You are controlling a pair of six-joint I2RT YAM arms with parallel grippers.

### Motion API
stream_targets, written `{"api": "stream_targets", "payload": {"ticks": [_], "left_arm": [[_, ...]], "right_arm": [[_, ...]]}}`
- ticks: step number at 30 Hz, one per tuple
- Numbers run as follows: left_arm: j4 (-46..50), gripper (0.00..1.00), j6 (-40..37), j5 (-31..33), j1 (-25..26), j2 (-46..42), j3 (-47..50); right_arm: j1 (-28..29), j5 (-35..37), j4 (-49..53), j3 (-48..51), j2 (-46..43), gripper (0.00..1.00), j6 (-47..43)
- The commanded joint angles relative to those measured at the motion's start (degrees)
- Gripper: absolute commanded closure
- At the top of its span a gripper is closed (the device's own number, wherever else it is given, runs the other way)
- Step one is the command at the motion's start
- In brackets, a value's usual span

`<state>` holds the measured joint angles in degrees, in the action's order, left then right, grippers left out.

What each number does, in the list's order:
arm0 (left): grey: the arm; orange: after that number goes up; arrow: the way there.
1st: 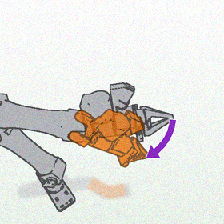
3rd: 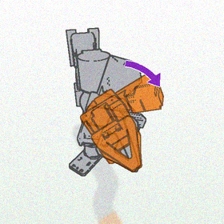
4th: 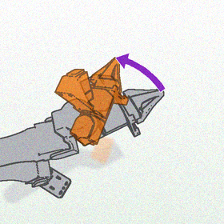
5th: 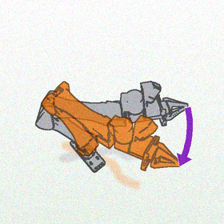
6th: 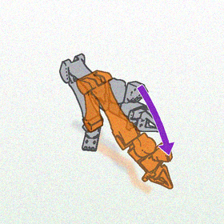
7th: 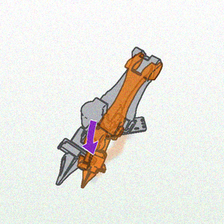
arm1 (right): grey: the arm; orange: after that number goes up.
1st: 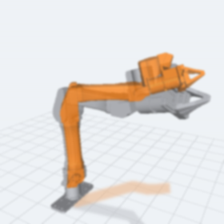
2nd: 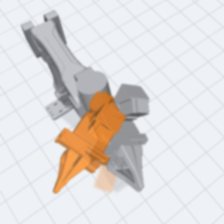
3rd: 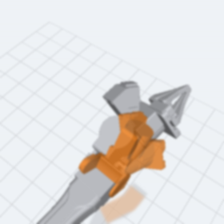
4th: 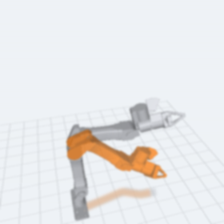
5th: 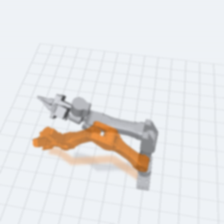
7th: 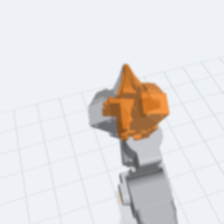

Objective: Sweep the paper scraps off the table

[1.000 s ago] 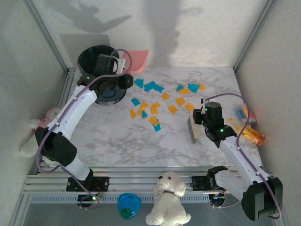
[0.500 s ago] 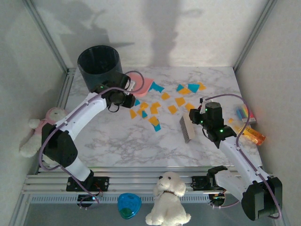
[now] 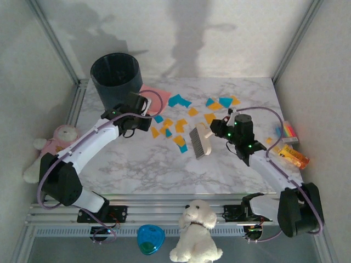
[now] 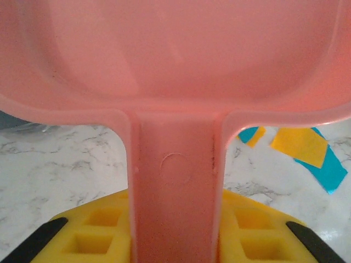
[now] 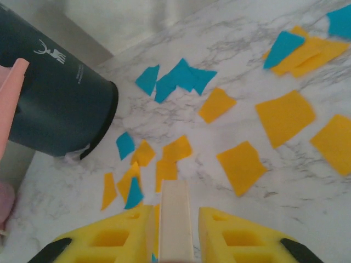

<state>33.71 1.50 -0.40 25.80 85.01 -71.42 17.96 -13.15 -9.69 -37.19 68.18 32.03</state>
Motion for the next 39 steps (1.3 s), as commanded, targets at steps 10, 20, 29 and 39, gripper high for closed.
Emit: {"api": "stream_targets", "payload": {"ticks": [10,20,29,39], "left_arm": [[-5.3,1.0,0.4,7.8,0.1,-5.0,3.7],[-6.6,1.0,0.7,9.5,0.1,-5.8,5.0],[-6.5,1.0,0.0,9.5,-0.4,-5.6,5.4],[-6.1,1.0,-0.3,8.5,-0.6,-4.5,5.4]], "right_arm": [[5.7,-2.3,-14.1,-11.8,16.2,1.0,12.0],[9.6,0.1,-17.0,-21.4,29.2,1.0,18.4],[11.4,1.8,-19.5,-28.7,39.2,1.0,23.3],[12.4,2.2,-16.5,-34.4,45.2,1.0,23.2]]}}
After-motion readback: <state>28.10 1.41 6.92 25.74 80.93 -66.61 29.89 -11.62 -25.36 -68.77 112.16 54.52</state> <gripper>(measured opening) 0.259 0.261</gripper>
